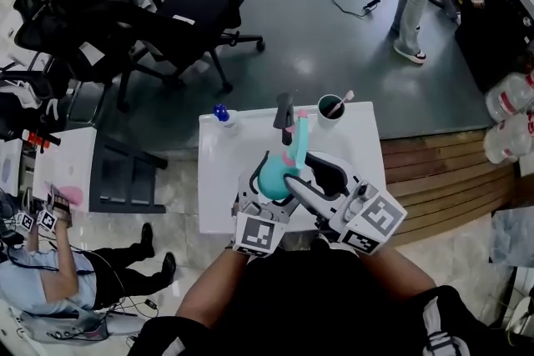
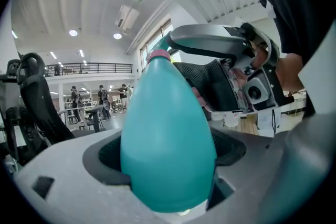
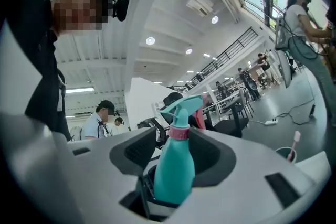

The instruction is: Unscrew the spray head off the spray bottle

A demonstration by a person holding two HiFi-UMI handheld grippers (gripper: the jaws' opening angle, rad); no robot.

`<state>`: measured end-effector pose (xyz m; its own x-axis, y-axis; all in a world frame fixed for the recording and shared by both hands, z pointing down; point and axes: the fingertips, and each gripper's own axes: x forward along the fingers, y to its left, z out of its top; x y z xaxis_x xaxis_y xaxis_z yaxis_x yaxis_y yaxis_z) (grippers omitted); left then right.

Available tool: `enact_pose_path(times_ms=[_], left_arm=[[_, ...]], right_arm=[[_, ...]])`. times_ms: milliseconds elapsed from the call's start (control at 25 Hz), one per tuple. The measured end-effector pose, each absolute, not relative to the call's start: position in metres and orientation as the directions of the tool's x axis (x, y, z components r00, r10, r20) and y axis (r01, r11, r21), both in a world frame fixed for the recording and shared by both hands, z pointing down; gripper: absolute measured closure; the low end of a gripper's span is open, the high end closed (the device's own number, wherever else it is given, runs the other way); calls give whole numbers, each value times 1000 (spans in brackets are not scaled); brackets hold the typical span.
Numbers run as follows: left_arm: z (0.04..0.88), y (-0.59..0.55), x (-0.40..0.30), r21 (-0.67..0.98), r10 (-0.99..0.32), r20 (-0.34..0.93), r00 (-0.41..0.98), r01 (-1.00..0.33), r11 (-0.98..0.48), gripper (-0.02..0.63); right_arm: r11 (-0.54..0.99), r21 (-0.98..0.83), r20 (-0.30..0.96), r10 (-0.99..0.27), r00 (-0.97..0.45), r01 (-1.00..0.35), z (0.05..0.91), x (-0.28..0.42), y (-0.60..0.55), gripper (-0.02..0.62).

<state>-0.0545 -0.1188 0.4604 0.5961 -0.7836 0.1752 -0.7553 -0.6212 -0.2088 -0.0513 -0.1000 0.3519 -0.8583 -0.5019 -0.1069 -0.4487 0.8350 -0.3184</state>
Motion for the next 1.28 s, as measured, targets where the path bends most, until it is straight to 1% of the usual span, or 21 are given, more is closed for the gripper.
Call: enact_pose_path(times_ms=[240,320,400,640,880,1040,1280], left_arm=[[472,-115,-52,-229,-787,188,588,-753,-617,149],[473,-113,-50,-235,-785,188,590,-749,-620,149],[472,-111,-50,-238,-782,185,596,-745,-624,149],[459,-107,-45,-242,-748,153,646,-709,-662,149],[440,-95,-40,-218,-702,95,705,-674,-706,149],[432,-83,-30,-220,-631,59,773,-607,-764,149],[421,-59,-14,-207,-502,38,864,-485,-850,149]], right_arm=[[803,-359,-120,-545,-830,-475,348,-51,-108,402],[795,-357,-115,-558,-822,-490,349,-50,-110,409],[793,-341,-109,-567,-817,-505,350,-49,-110,456],[836,-271,-126,-522,-843,-477,344,-49,-105,460],[916,-176,-164,-388,-907,-360,335,-49,-89,462],[971,-113,-191,-231,-954,-212,322,-48,-70,462],[999,-33,-111,23,-993,27,326,-41,-43,462]])
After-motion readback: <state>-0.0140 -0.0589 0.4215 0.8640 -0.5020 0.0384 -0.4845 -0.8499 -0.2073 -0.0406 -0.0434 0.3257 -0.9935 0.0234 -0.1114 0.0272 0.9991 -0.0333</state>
